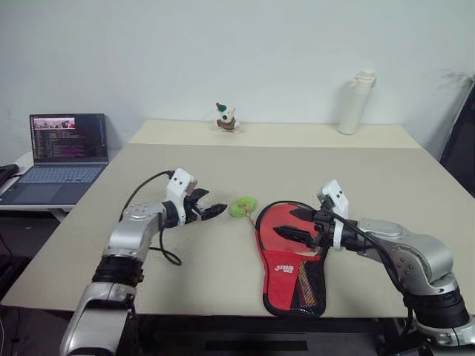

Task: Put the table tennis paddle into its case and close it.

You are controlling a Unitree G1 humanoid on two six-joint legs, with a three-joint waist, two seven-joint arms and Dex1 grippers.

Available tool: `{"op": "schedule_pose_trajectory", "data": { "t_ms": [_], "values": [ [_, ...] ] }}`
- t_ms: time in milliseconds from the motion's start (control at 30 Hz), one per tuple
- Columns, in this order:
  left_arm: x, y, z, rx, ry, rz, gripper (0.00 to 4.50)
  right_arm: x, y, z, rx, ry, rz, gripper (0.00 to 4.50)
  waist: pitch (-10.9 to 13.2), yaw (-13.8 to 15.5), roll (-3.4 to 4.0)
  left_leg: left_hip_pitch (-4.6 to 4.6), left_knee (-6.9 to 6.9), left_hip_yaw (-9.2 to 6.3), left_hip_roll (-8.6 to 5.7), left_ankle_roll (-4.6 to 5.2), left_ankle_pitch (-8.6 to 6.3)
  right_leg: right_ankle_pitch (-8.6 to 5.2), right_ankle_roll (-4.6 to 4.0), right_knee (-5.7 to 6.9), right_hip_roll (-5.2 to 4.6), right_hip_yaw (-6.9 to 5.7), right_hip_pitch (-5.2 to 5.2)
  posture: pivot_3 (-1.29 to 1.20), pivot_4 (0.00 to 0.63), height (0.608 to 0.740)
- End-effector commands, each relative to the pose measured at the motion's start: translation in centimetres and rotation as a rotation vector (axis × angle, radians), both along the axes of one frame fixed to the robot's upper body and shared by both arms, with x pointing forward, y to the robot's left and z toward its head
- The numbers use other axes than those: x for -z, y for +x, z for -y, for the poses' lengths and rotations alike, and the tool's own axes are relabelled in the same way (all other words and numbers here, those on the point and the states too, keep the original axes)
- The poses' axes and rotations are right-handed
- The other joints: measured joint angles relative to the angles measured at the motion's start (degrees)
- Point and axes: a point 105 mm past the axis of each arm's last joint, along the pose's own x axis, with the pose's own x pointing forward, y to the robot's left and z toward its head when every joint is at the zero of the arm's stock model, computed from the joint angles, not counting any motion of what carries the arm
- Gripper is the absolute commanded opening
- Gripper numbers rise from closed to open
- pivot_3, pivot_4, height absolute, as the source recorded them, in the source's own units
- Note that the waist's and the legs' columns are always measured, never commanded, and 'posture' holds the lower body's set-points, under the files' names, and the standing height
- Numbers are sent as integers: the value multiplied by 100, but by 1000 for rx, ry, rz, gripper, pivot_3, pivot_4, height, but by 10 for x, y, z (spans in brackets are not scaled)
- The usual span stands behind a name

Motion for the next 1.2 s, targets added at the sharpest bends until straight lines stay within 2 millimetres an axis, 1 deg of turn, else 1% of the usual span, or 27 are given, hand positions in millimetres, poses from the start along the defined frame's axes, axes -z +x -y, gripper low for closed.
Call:
{"op": "schedule_pose_trajectory", "data": {
  "t_ms": [33,200,367,400,467,700,800,833,1033,1133,1200],
  "values": [
    [0,12,7,18,39,-16,4473,-9,2,-1,8,15,52,4500,0,-3,0,0,0,1,0,0,0,1,-1,-1,0,1,0,0,150,740],
    [14,22,20,42,78,-85,4473,-7,2,-3,17,24,49,4500,1,-19,-1,-5,-3,4,-4,0,0,3,-6,-2,1,2,-6,0,150,740],
    [25,20,31,95,97,-123,4473,-5,1,-3,28,25,48,4500,1,-19,-2,-6,-4,4,-2,1,-1,3,-6,0,2,1,-8,0,150,740],
    [27,19,33,108,101,-130,4309,-5,1,-3,32,23,49,4500,1,-17,-2,-6,-3,3,-1,1,-1,3,-6,1,2,1,-8,0,150,740],
    [32,17,36,119,101,-141,3869,-4,1,-2,37,17,52,4500,1,-16,-2,-6,-3,3,-1,1,-1,3,-5,2,1,1,-8,0,150,740],
    [39,15,38,125,98,-155,1318,-2,3,-2,49,-10,73,4500,1,-16,-2,-6,-2,1,-2,1,-1,4,-5,3,0,1,-7,0,150,740],
    [41,14,38,124,93,-157,241,0,9,-5,54,-30,87,4500,1,-17,-2,-5,-2,2,-2,1,-1,3,-4,3,0,2,-7,0,150,740],
    [41,14,39,125,91,-157,19,2,12,-7,60,-39,89,4500,1,-17,-2,-5,-2,1,-2,1,-1,3,-4,3,0,1,-7,0,150,740],
    [44,13,43,136,80,-158,19,29,33,-19,117,-102,51,4500,0,-20,-2,-3,0,3,-2,1,0,3,-4,9,1,1,-7,0,150,740],
    [43,13,46,144,75,-156,19,50,40,-16,154,-152,6,4500,0,-14,-2,-5,0,4,-3,1,0,4,-6,6,0,1,-7,0,150,740],
    [40,13,48,150,76,-149,19,63,42,-8,182,-192,-20,4500,-1,-15,-4,-5,0,4,-5,1,0,5,-6,6,-2,3,-7,0,150,740]
  ]
}}
